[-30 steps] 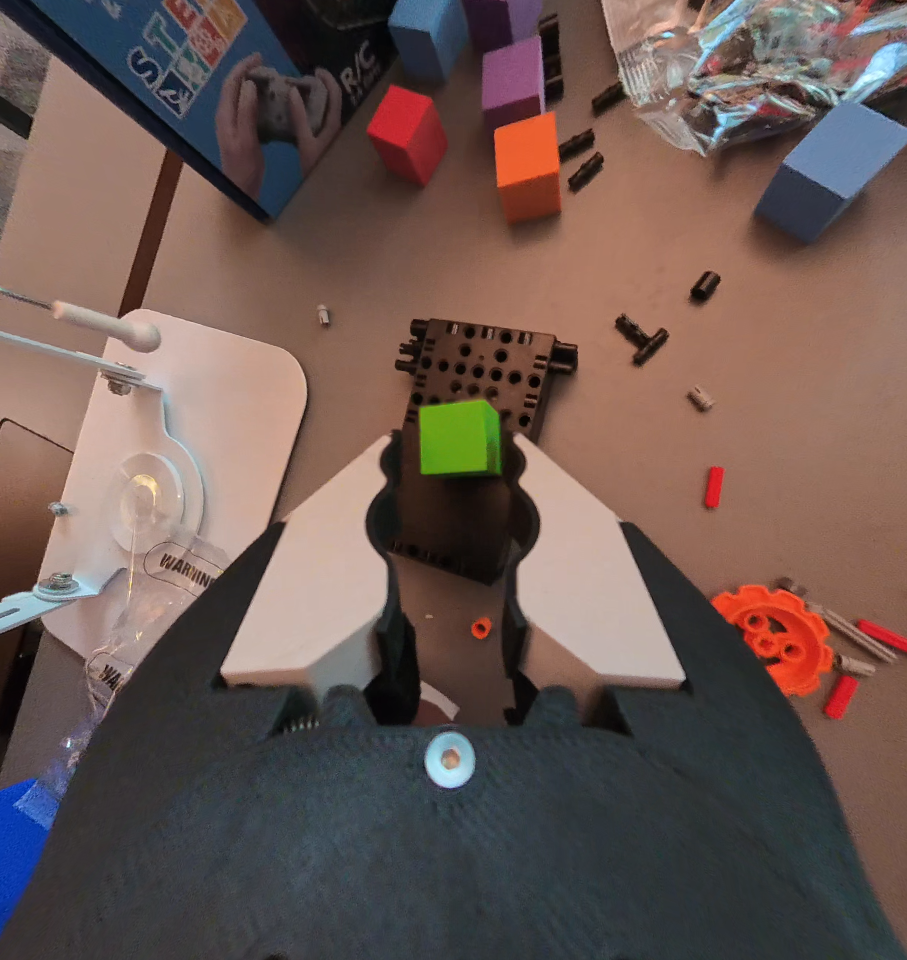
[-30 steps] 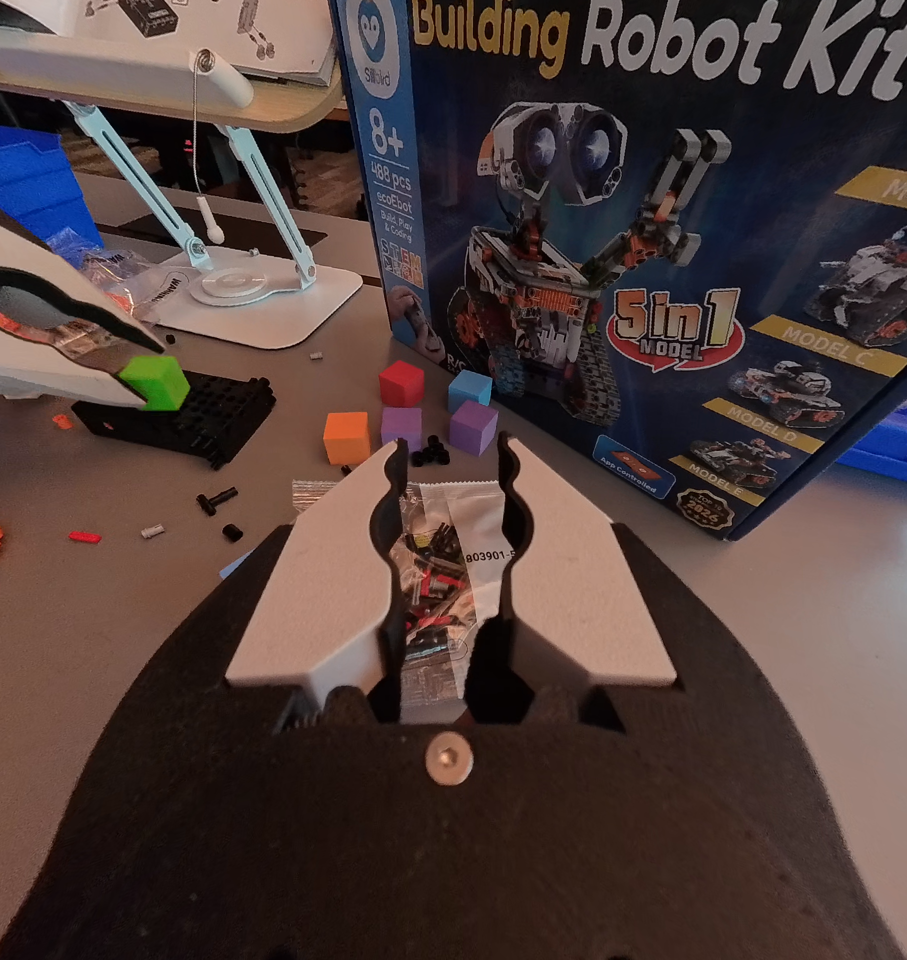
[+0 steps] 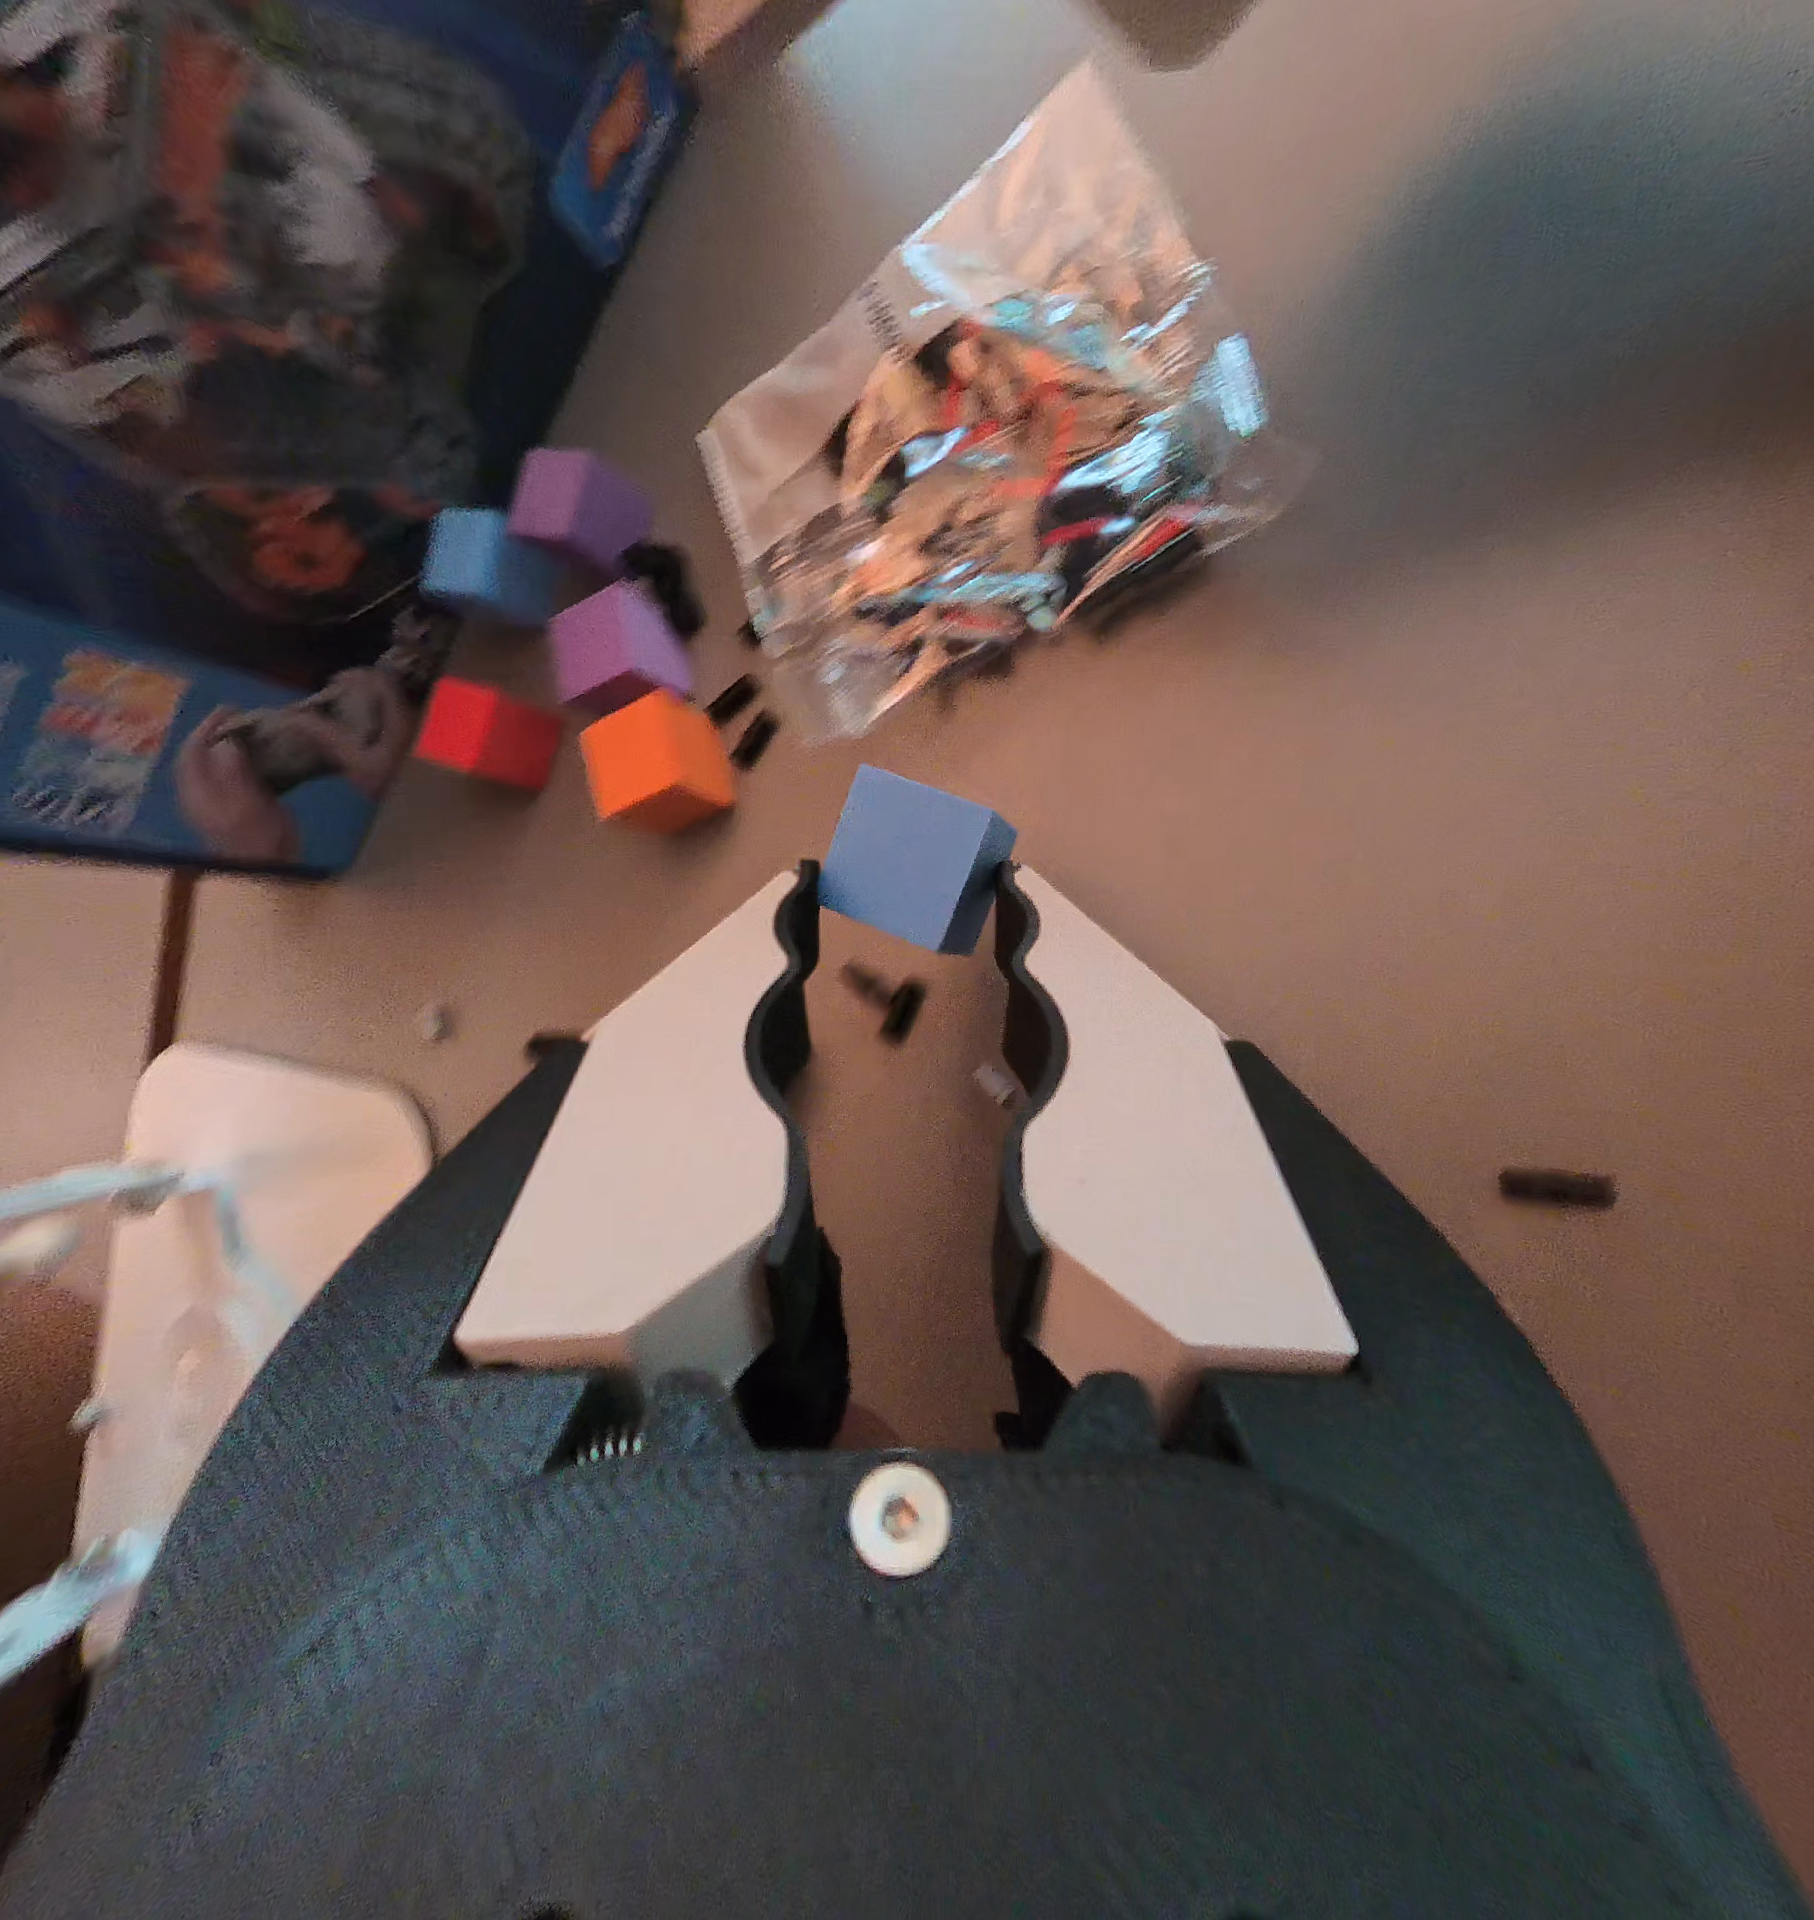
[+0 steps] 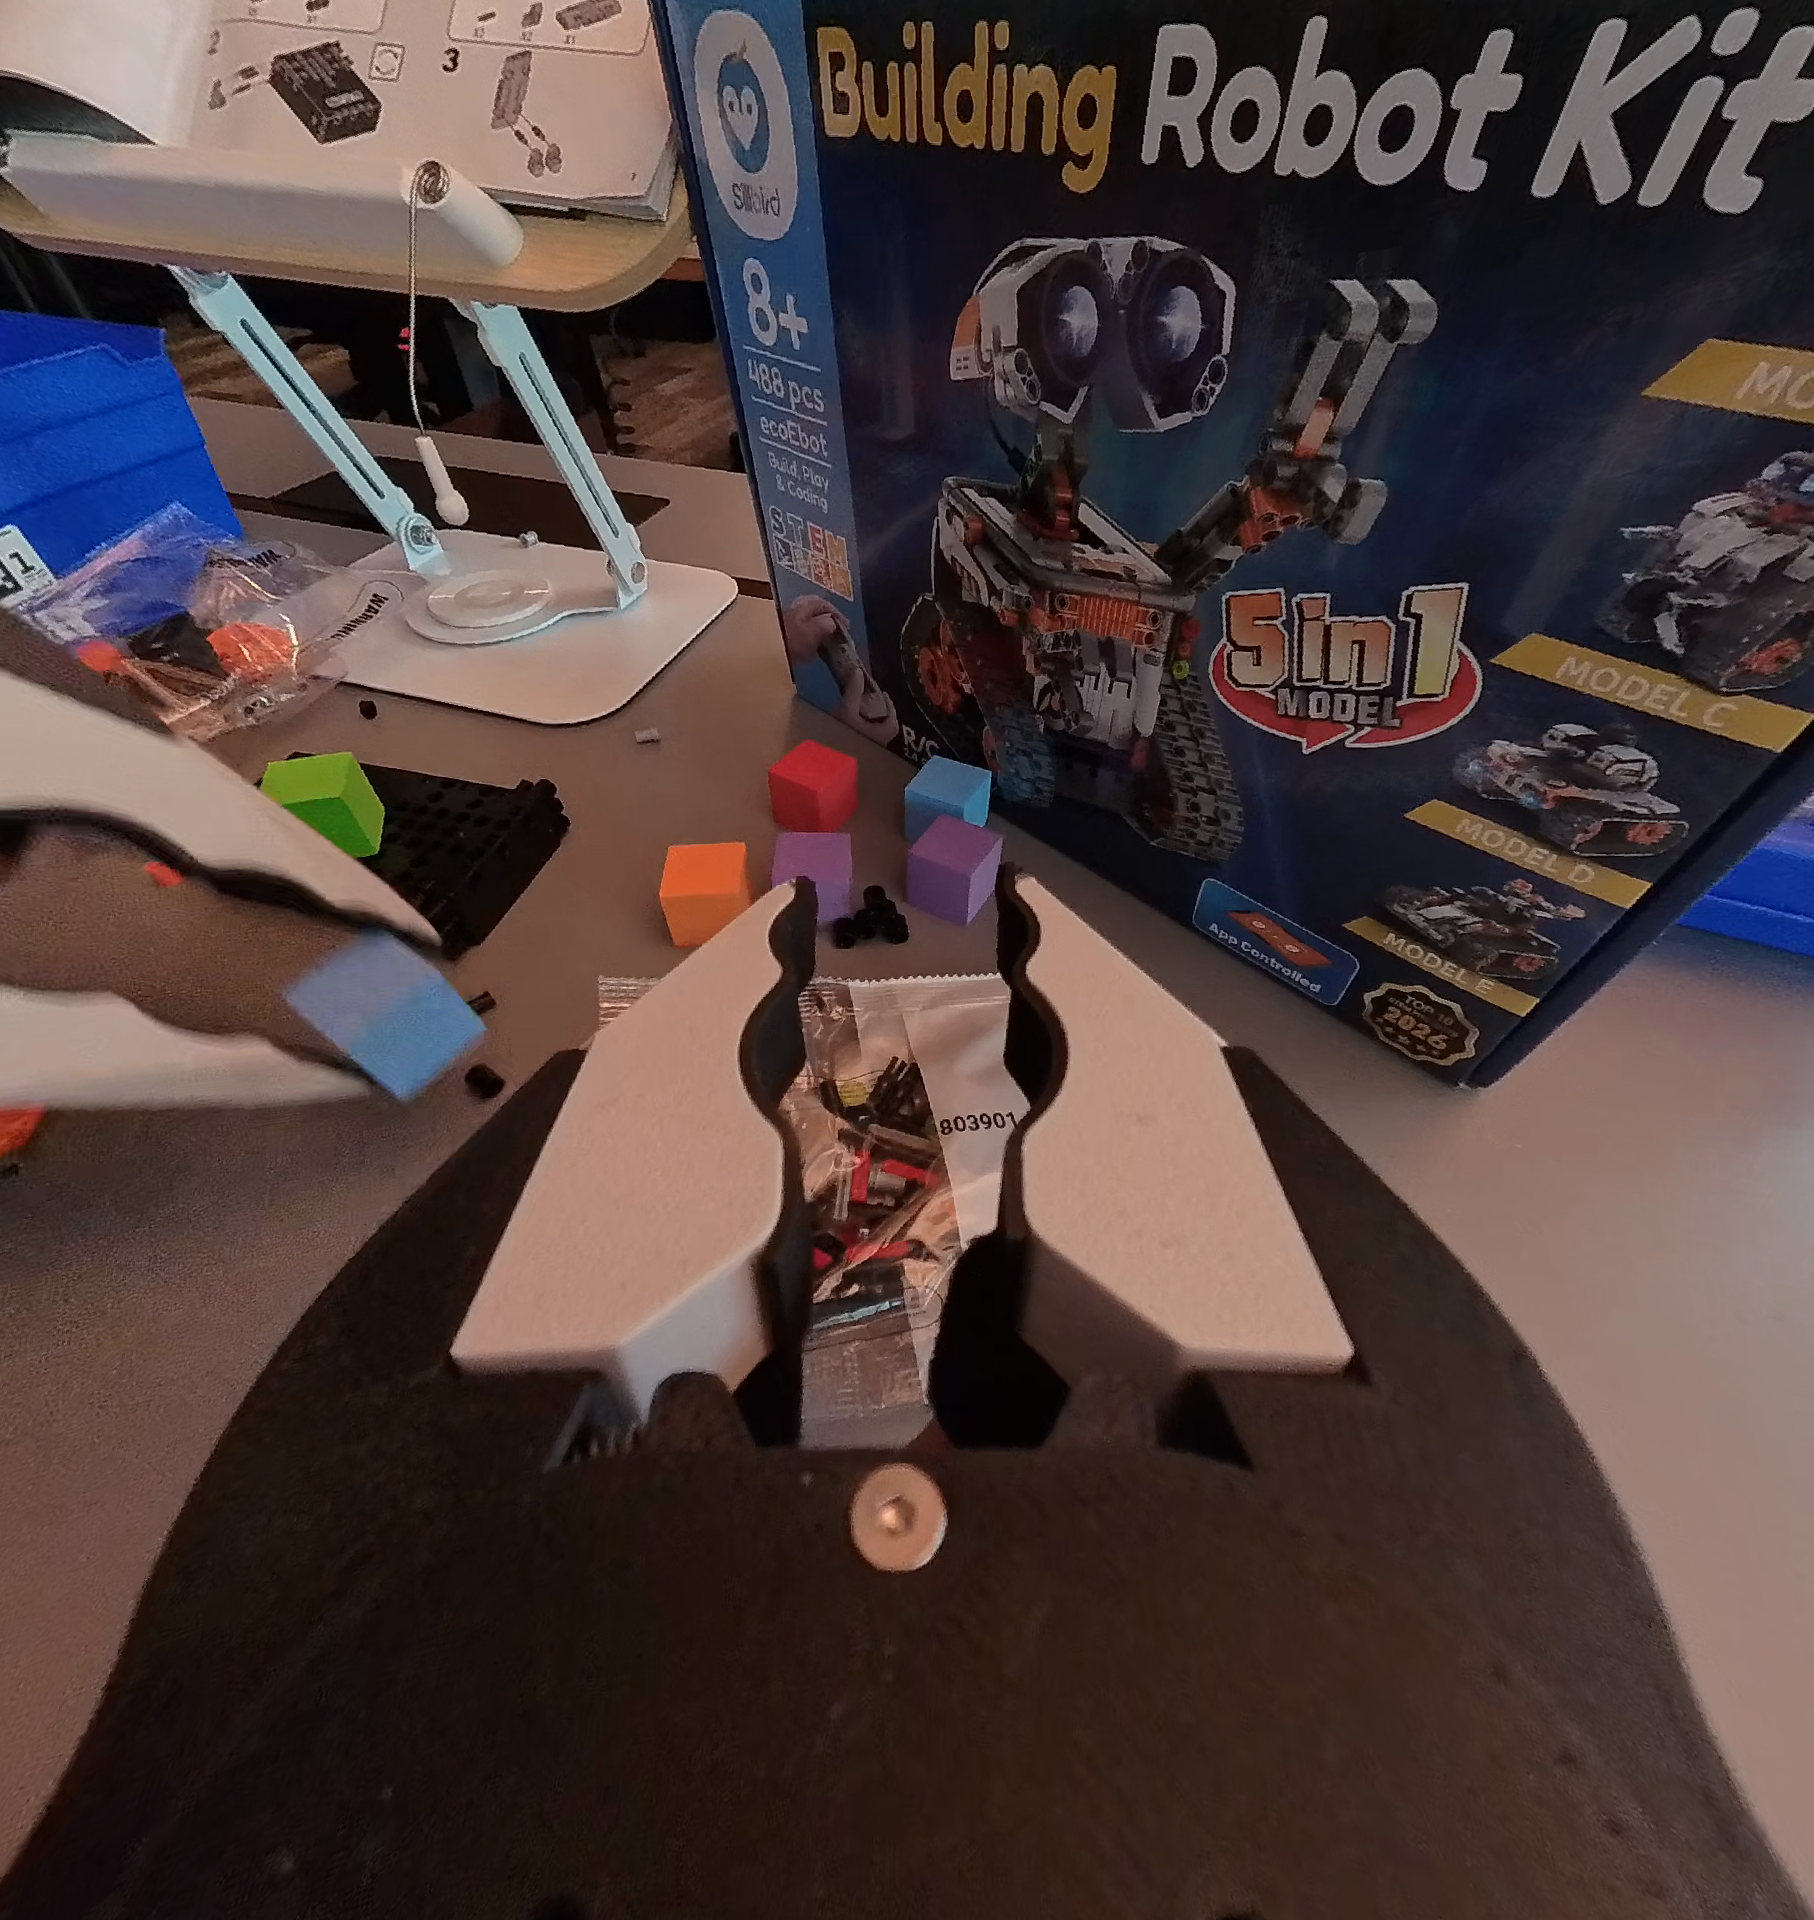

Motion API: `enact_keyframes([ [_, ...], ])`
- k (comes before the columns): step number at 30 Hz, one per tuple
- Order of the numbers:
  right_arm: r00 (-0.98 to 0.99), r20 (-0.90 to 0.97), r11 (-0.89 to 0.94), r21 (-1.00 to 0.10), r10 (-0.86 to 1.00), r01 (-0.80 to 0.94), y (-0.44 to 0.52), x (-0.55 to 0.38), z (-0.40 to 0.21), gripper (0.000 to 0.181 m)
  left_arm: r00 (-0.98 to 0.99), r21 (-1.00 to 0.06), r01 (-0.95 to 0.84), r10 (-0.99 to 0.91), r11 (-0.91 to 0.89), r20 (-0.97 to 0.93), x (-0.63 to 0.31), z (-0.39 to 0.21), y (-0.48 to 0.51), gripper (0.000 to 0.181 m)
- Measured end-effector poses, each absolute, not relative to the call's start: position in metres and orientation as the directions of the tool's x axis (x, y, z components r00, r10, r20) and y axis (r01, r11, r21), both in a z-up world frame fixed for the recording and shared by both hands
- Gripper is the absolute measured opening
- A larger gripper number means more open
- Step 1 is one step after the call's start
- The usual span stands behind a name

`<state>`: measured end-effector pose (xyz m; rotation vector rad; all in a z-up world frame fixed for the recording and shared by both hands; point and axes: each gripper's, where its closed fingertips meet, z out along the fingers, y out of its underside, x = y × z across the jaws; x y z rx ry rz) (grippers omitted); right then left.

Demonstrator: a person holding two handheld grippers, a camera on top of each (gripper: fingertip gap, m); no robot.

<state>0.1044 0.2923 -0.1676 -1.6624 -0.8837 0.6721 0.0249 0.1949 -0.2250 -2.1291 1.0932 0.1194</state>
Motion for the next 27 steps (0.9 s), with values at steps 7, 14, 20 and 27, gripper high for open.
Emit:
enact_keyframes([
  [7,0.558,0.010,-0.135,-0.966,0.830,0.218,0.291,0.102,-0.168,0.034,0.774,-0.608,-0.619,-0.518,-0.498,-0.364,-0.073,-0.188,0.181,0.032],
  [14,0.560,0.009,-0.144,-0.963,0.829,0.228,0.292,0.102,-0.172,0.034,0.790,-0.573,-0.608,-0.490,-0.549,-0.369,-0.091,-0.208,0.183,0.032],
  [20,0.559,0.008,-0.146,-0.962,0.829,0.231,0.292,0.101,-0.172,0.034,0.799,-0.591,-0.593,-0.488,-0.547,-0.350,-0.091,-0.205,0.191,0.032],
  [27,0.558,0.005,-0.145,-0.964,0.830,0.224,0.292,0.102,-0.171,0.034,0.797,-0.575,-0.596,-0.499,-0.560,-0.341,-0.089,-0.212,0.191,0.032],
])
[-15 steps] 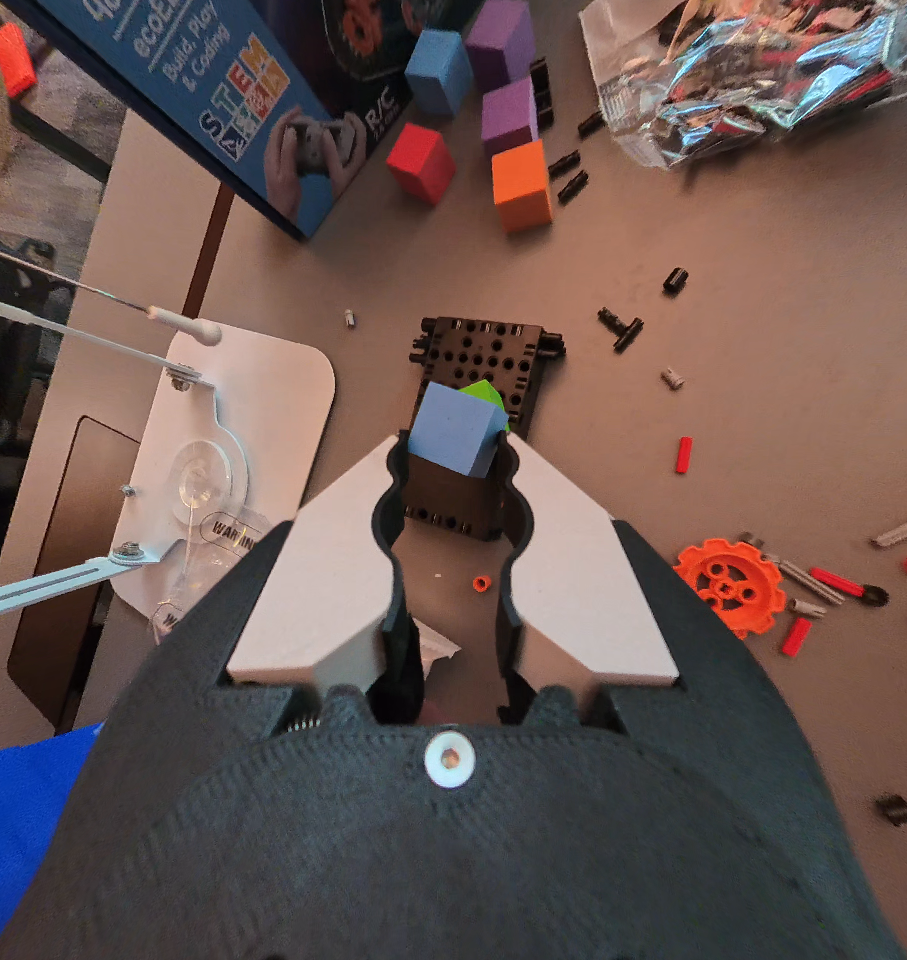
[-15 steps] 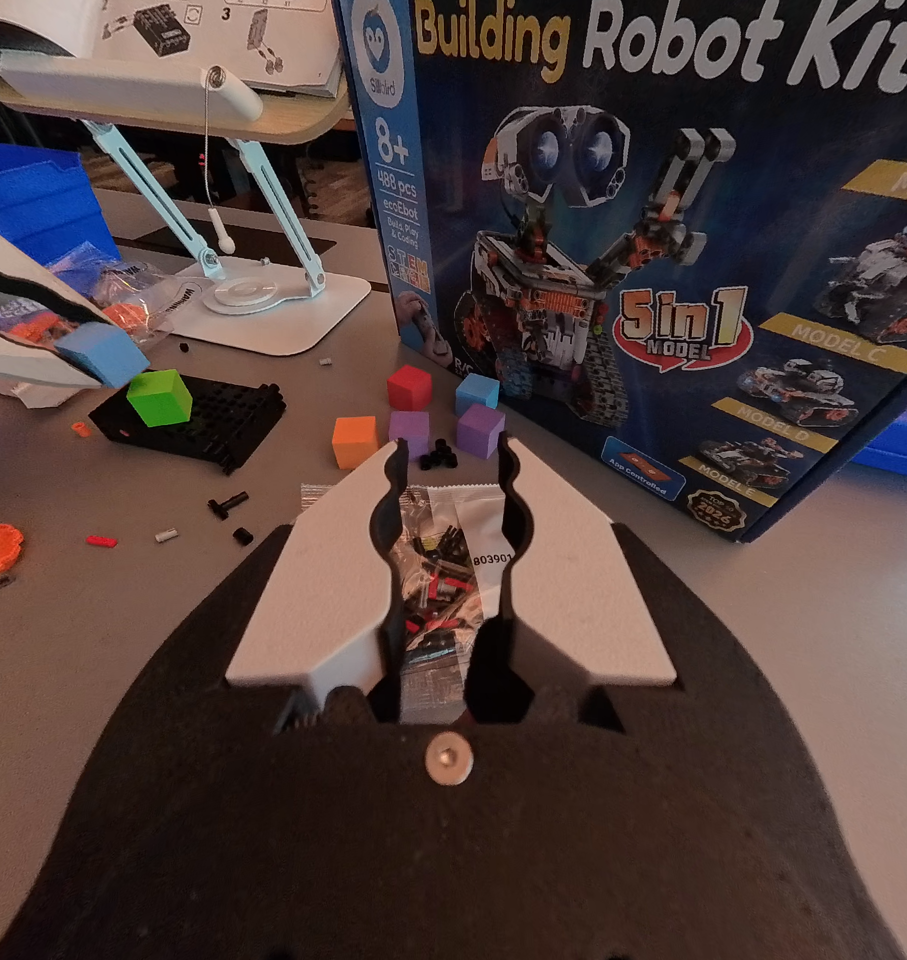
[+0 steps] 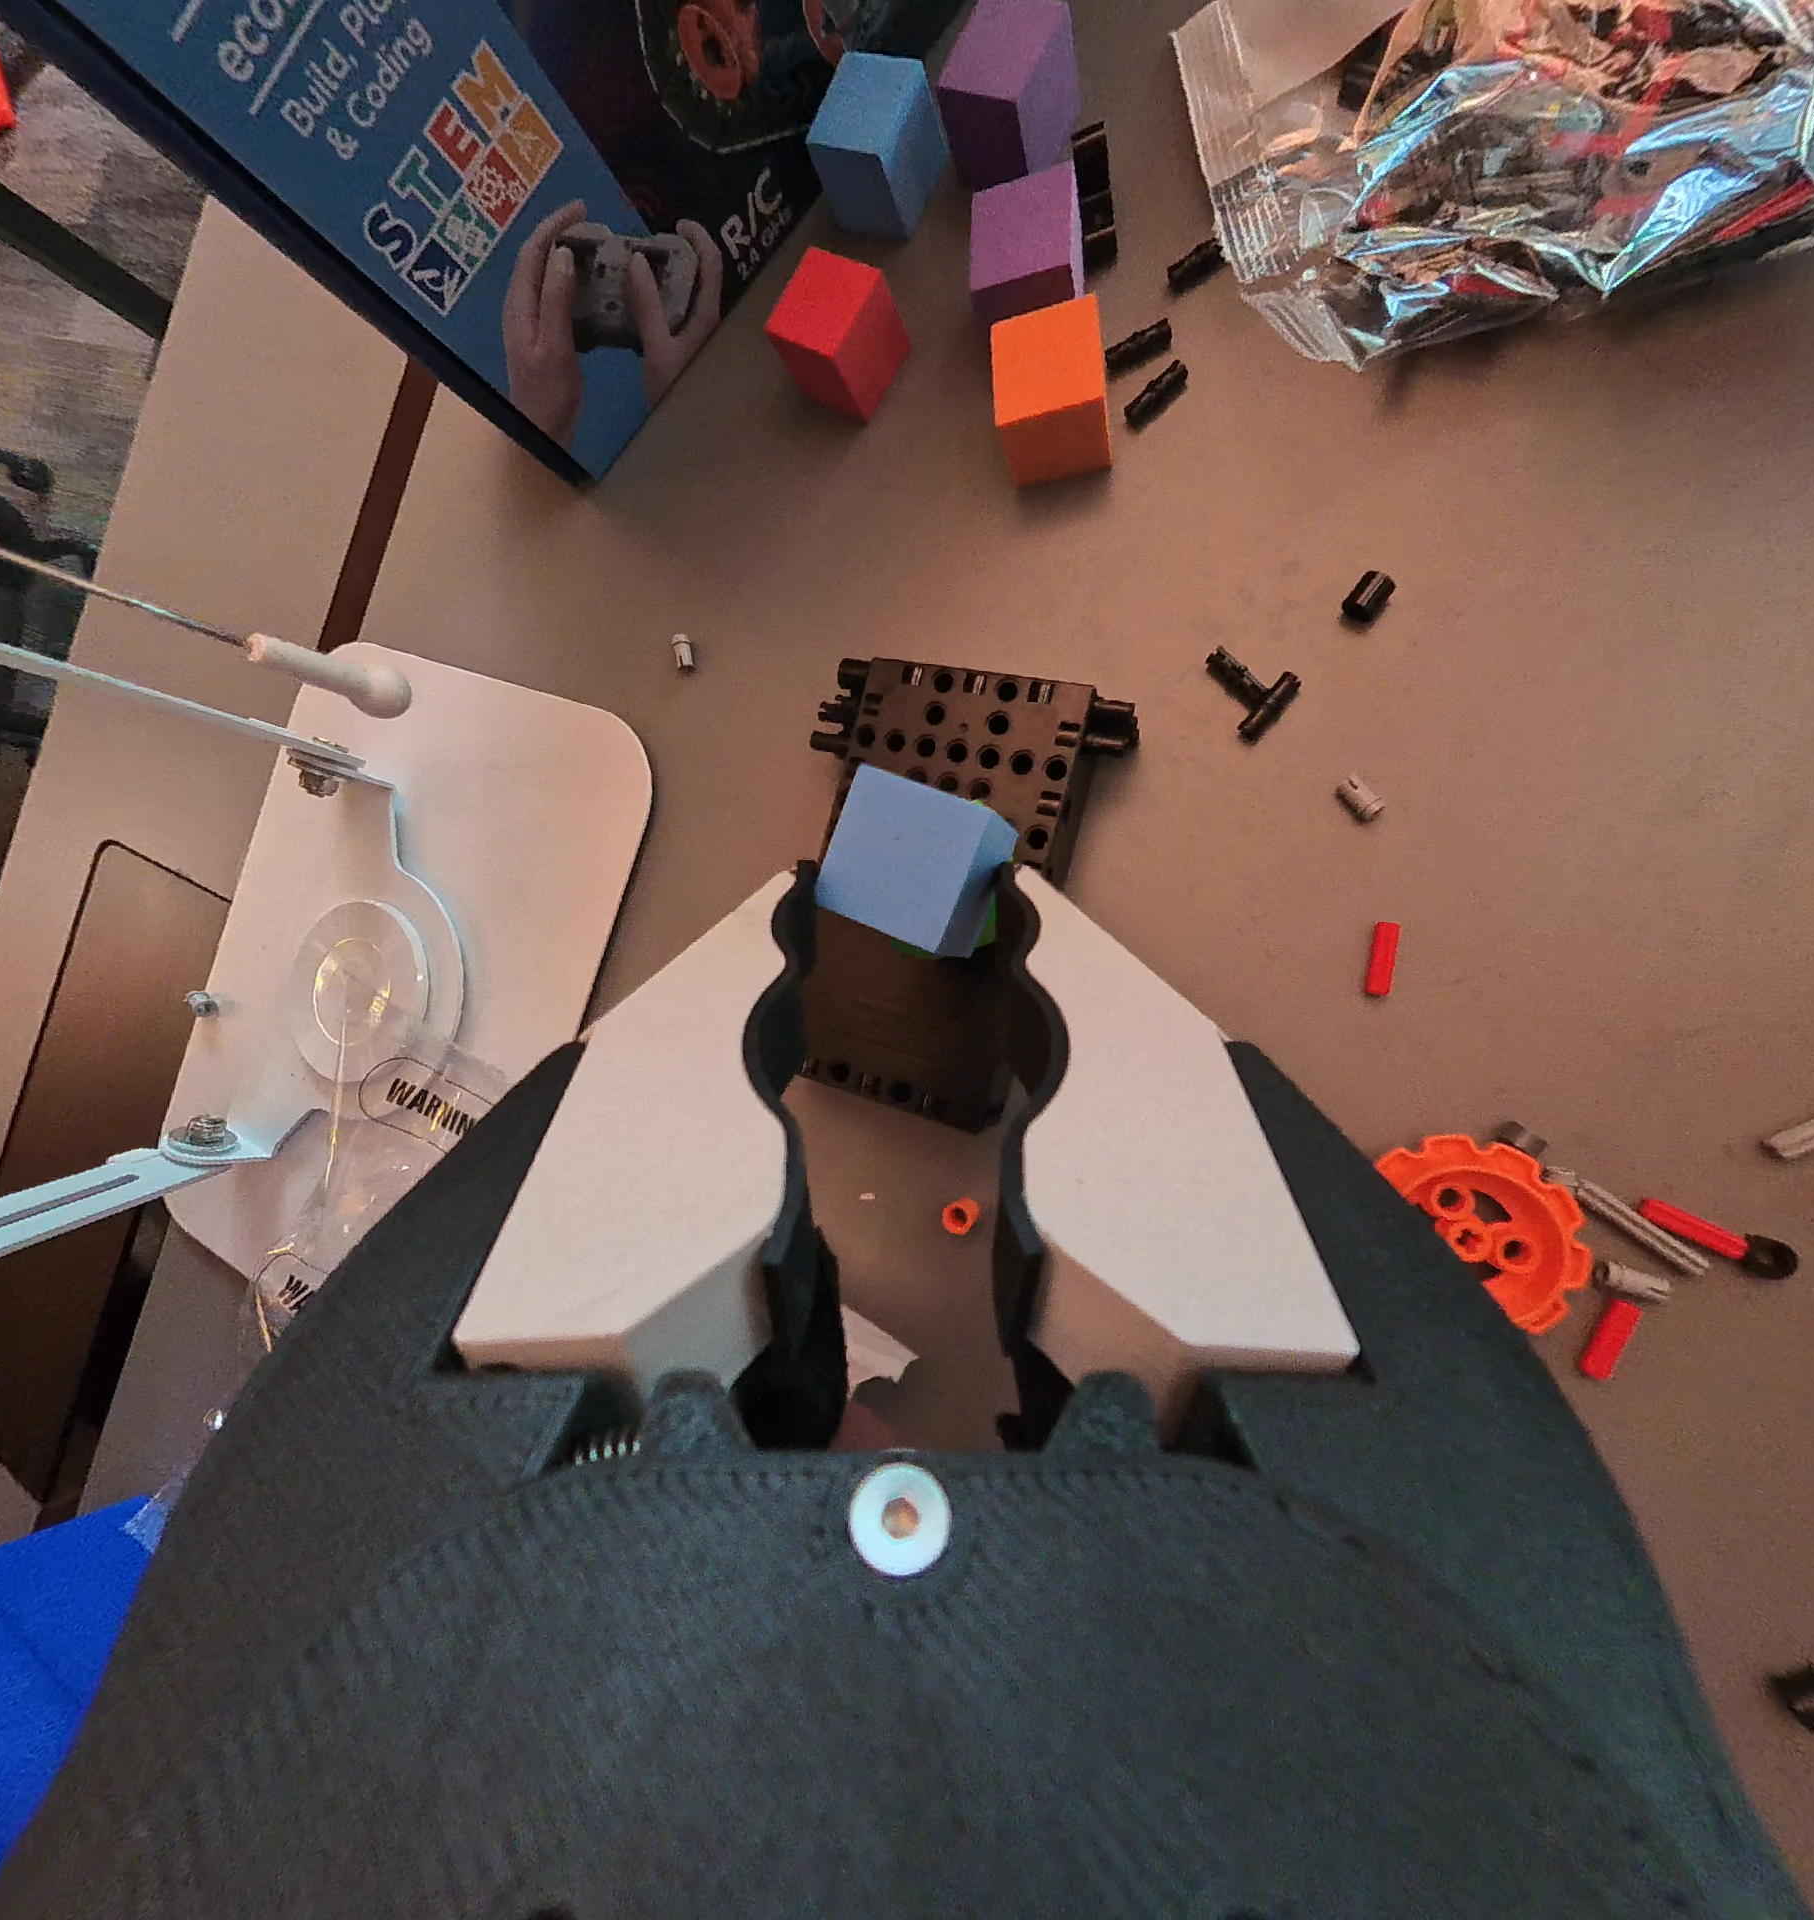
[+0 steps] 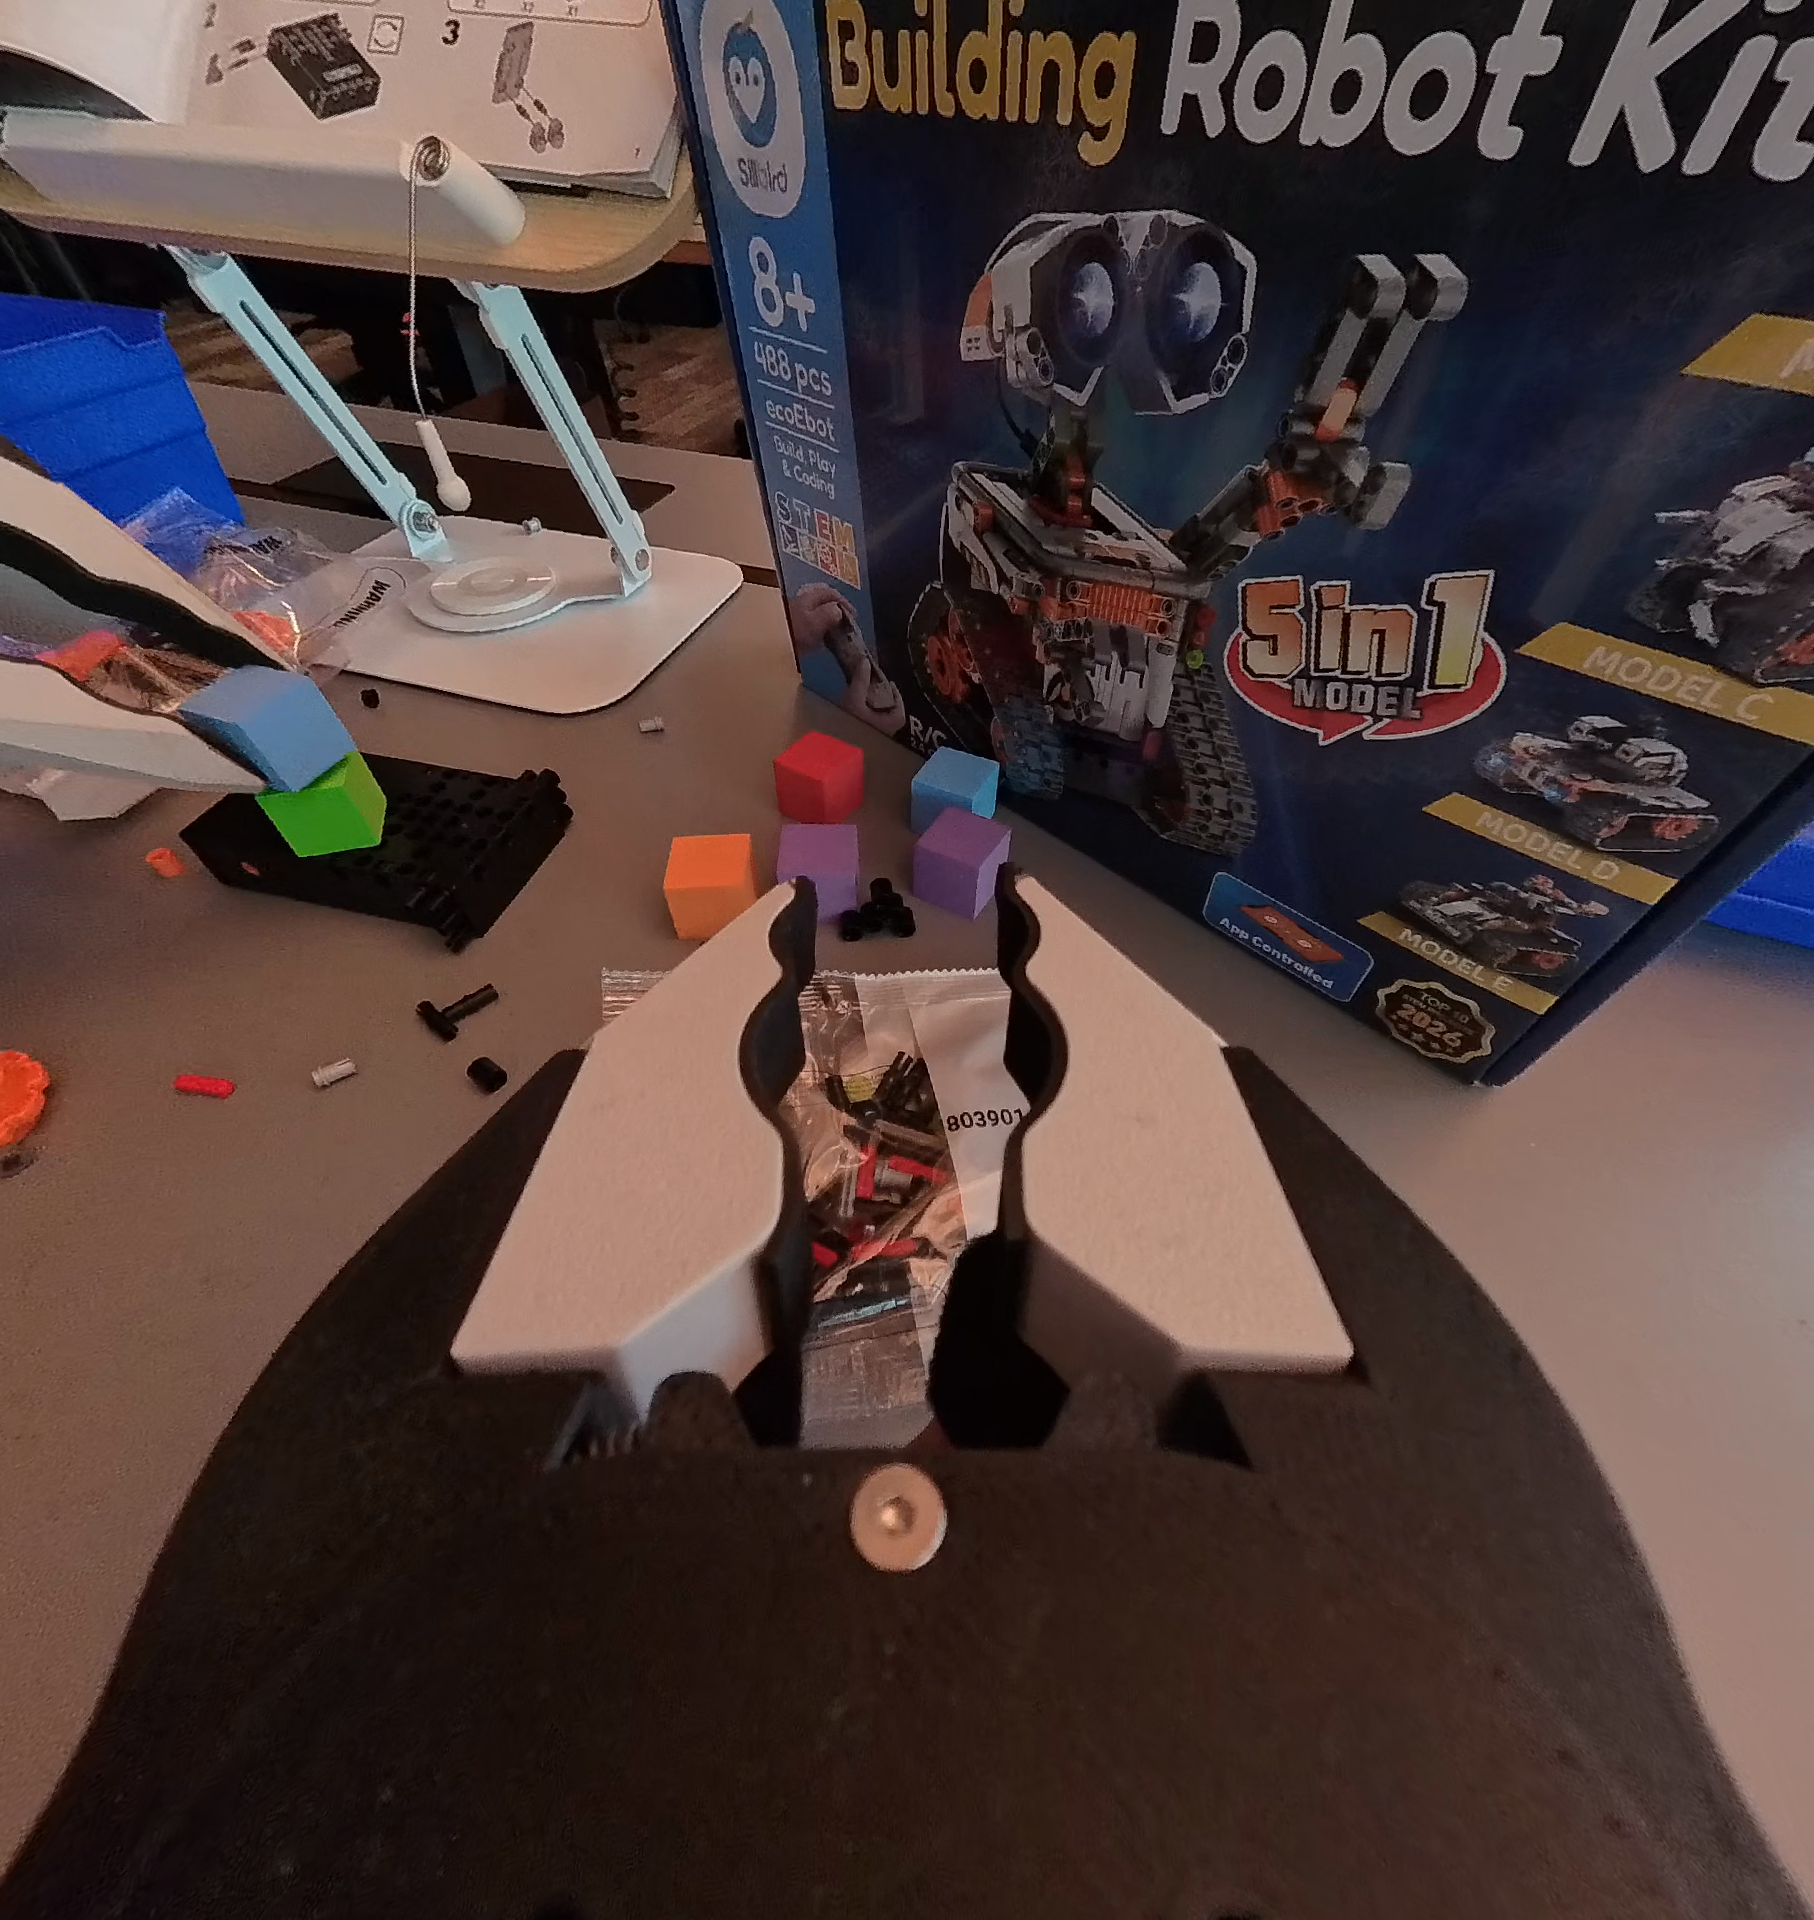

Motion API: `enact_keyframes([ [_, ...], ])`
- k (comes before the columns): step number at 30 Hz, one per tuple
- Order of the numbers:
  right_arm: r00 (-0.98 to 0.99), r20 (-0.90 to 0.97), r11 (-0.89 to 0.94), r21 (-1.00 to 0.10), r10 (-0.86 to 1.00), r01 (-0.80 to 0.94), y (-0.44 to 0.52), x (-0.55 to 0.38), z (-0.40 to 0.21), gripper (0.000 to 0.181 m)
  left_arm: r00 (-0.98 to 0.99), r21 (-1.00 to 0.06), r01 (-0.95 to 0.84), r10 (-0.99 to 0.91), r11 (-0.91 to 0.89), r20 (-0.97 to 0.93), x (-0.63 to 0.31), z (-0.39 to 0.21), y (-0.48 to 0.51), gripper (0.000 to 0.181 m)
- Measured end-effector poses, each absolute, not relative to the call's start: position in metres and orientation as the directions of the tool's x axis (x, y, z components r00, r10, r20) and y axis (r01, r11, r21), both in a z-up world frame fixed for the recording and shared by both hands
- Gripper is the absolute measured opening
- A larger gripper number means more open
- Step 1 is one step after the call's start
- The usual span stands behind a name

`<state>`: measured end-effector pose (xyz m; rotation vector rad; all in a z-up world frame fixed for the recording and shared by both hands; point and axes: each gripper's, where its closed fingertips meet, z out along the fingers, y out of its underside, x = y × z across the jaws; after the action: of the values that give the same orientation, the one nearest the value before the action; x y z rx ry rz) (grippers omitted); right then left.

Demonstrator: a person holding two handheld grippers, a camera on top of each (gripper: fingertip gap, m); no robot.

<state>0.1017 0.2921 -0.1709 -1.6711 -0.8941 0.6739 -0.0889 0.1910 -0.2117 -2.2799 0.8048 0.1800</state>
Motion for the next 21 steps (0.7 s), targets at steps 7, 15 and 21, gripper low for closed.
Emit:
enact_keyframes([
  [7,0.558,0.002,-0.144,-0.965,0.830,0.218,0.292,0.102,-0.170,0.034,0.804,-0.593,-0.586,-0.486,-0.552,-0.343,-0.089,-0.202,0.191,0.044],
  [15,0.559,0.005,-0.141,-0.966,0.829,0.218,0.292,0.102,-0.169,0.034,0.752,-0.601,-0.645,-0.531,-0.472,-0.391,-0.038,-0.172,0.213,0.041],
  [21,0.562,-0.005,-0.149,-0.966,0.827,0.211,0.293,0.103,-0.170,0.034,0.759,-0.519,-0.642,-0.564,-0.564,-0.325,-0.002,-0.212,0.258,0.041],
])
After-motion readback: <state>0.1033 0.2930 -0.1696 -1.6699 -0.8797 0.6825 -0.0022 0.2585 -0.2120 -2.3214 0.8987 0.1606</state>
